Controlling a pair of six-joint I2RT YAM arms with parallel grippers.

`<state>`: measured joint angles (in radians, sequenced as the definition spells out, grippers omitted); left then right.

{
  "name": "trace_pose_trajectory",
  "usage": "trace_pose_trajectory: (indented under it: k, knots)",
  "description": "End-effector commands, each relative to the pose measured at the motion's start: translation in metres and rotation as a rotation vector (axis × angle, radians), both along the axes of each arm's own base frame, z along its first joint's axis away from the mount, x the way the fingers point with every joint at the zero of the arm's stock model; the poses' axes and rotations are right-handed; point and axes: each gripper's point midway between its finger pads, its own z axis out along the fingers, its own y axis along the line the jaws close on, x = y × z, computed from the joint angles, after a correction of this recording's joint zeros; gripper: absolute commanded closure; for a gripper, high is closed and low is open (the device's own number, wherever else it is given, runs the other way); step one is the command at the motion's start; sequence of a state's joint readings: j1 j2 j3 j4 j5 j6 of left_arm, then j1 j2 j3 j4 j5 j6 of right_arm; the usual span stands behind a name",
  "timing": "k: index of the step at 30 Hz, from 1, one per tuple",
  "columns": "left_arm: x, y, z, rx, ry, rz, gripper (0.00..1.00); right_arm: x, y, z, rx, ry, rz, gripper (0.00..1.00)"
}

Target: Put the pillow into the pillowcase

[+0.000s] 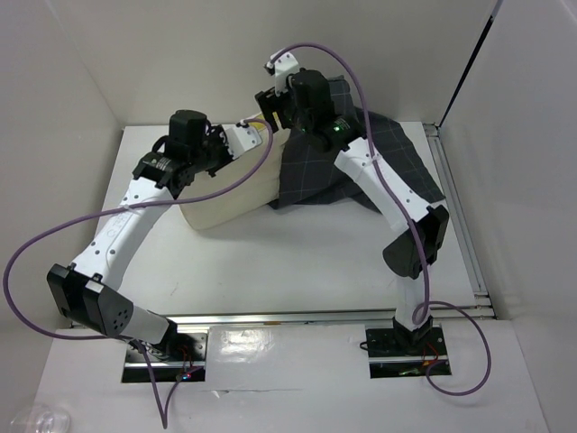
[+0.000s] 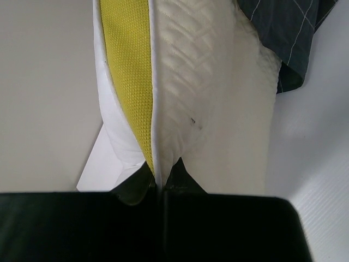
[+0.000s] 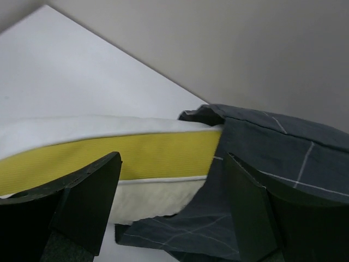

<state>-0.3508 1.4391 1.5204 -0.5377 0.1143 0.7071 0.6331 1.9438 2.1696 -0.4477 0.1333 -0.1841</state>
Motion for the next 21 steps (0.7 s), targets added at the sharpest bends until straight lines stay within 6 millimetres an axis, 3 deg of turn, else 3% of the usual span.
trace_pose_trajectory:
  k: [1,9,13,15,17,21]
  knots:
    - [-0.008,-0.011,0.016,-0.05,-0.023,-0.025,1.0,0.016,-0.028,0.032,-0.015,-0.141,-0.136,0.17]
    - [-0.012,-0.015,0.009,-0.049,0.001,-0.018,1.0,0.019,-0.03,0.036,-0.007,-0.171,-0.156,0.17]
    - [-0.015,-0.016,0.006,-0.047,0.015,-0.015,1.0,0.029,-0.042,0.026,-0.032,-0.16,-0.186,0.18]
    - [-0.014,-0.016,0.01,-0.05,0.006,-0.015,1.0,0.035,-0.051,0.021,-0.055,-0.146,-0.201,0.22]
    - [-0.016,-0.016,0.008,-0.046,0.016,-0.015,1.0,0.04,-0.047,0.008,-0.074,-0.124,-0.199,0.26]
    - [-0.017,-0.015,0.006,-0.051,0.029,-0.009,1.0,0.044,-0.056,0.003,-0.097,-0.121,-0.225,0.36]
